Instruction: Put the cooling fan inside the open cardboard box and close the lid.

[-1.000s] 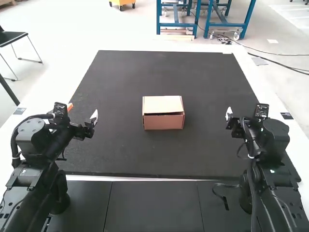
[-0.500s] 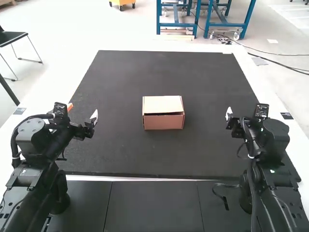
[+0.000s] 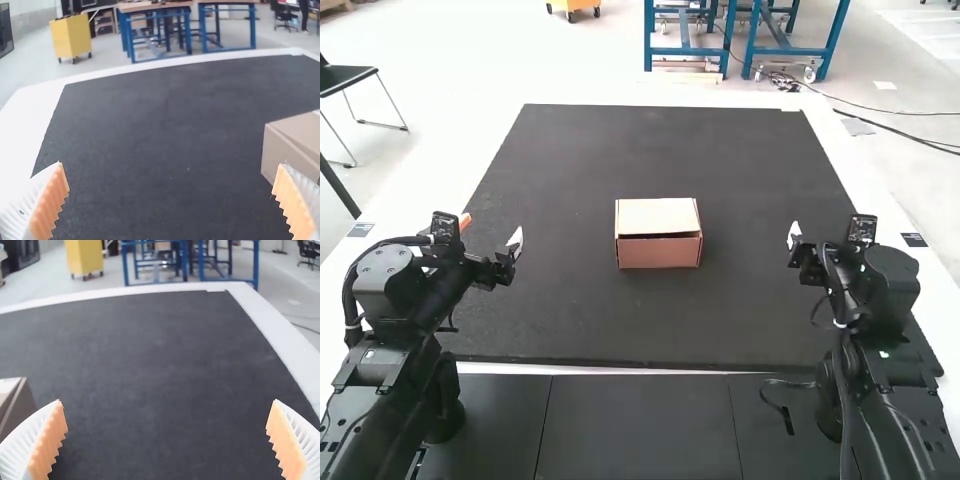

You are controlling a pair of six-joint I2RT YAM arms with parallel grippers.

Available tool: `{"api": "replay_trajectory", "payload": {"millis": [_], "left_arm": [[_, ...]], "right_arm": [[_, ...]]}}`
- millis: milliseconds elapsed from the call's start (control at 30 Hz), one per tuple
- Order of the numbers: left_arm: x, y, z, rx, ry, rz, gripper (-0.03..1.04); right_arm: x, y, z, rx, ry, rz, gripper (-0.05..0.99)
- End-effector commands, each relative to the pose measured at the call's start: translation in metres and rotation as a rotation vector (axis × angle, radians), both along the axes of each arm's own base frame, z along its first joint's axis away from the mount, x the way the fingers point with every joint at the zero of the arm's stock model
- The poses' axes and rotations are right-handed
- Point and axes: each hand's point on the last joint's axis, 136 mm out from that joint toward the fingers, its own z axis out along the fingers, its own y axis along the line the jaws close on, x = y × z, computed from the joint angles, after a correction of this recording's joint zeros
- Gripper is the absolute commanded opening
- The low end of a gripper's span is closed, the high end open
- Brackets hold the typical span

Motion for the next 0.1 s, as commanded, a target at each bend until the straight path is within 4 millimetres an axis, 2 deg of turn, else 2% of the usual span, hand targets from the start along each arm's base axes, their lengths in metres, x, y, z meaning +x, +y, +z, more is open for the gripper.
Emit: {"api": "replay_trajectory", "payload": {"millis": [0, 67], "left_arm": [[0.0000, 0.0009, 0.0005, 0.012, -0.013, 0.001, 0.96], [0.0000, 0.0011, 0.0005, 0.012, -0.013, 0.002, 0.96]], "right_arm": [[-0.0001, -0.0037, -0.0002, -0.002, -0.003, -0.016, 0.91], [-0.0001, -0.0038, -0.0002, -0.002, -0.003, -0.016, 0.91]]}}
